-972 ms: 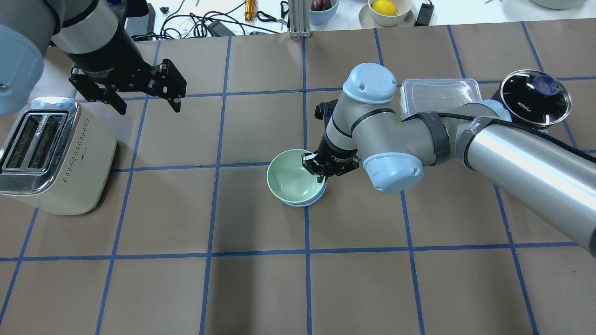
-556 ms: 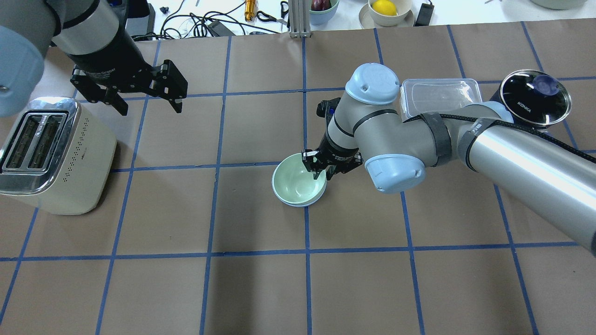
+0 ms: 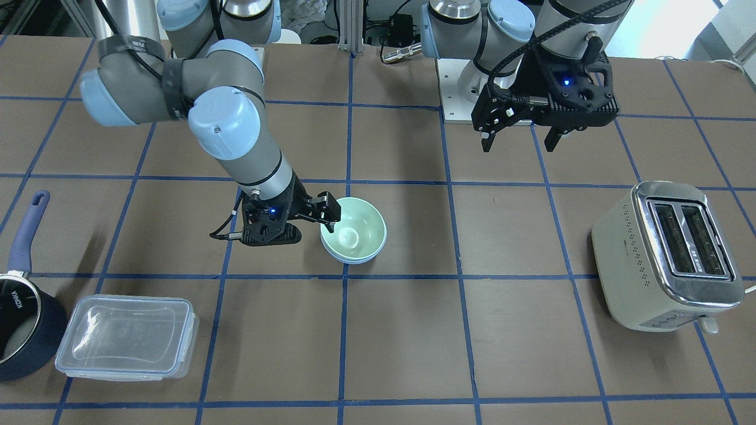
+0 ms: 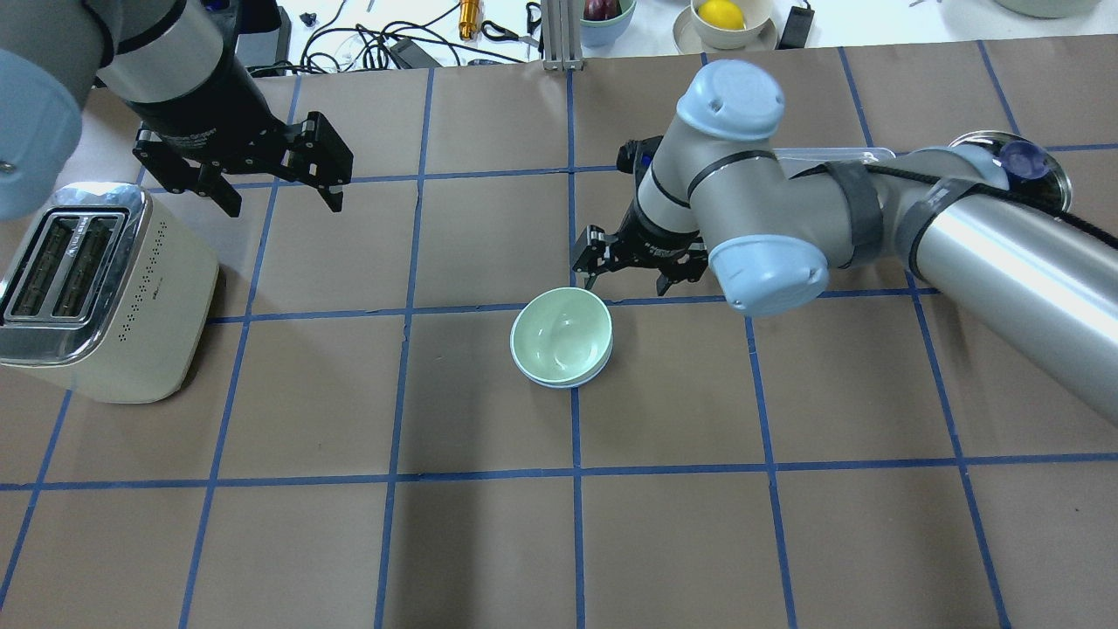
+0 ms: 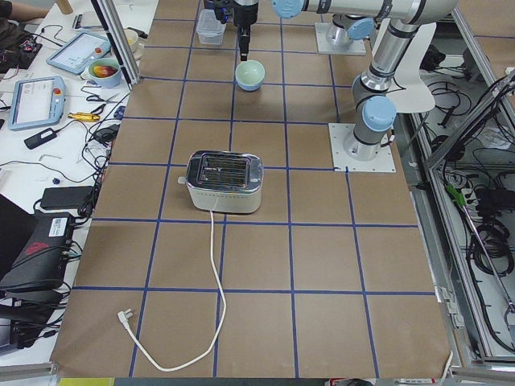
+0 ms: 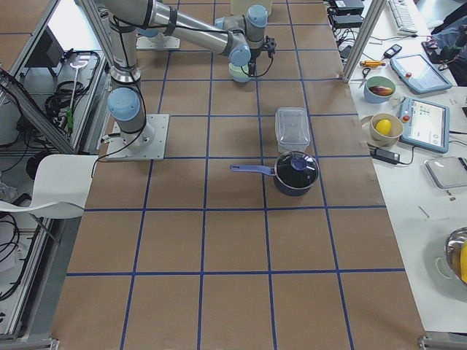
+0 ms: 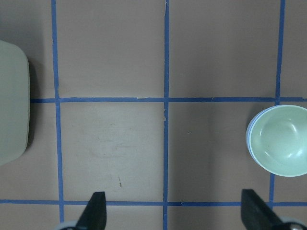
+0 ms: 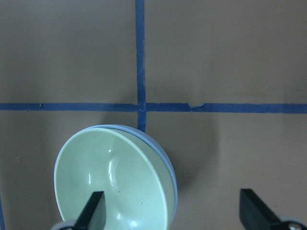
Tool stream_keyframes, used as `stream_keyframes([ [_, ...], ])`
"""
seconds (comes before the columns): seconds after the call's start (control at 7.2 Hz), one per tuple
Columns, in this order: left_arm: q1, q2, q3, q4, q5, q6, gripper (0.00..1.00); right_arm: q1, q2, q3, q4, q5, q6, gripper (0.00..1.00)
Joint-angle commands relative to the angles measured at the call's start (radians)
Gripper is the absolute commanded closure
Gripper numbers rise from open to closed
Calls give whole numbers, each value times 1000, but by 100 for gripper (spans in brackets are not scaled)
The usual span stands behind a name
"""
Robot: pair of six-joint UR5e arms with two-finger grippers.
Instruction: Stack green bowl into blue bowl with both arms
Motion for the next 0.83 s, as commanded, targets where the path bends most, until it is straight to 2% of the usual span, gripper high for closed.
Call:
stream_keyframes([
  [0.0, 0, 1, 0, 0, 1, 0, 0, -79, -46, -281, 449, -57, -112, 0],
  [0.14, 0, 1, 0, 0, -1, 0, 0, -114, -50, -401, 622, -135, -218, 0],
  [0.28, 1, 1, 0, 3, 1, 0, 0, -177, -70, -463, 703, -206, -304, 0],
  [0.42, 1, 1, 0, 3, 1, 0, 0, -220, -123, -461, 712, -220, -358, 0],
  [0.69, 0, -1, 0, 3, -1, 0, 0, -231, -185, -419, 692, -220, -349, 0],
])
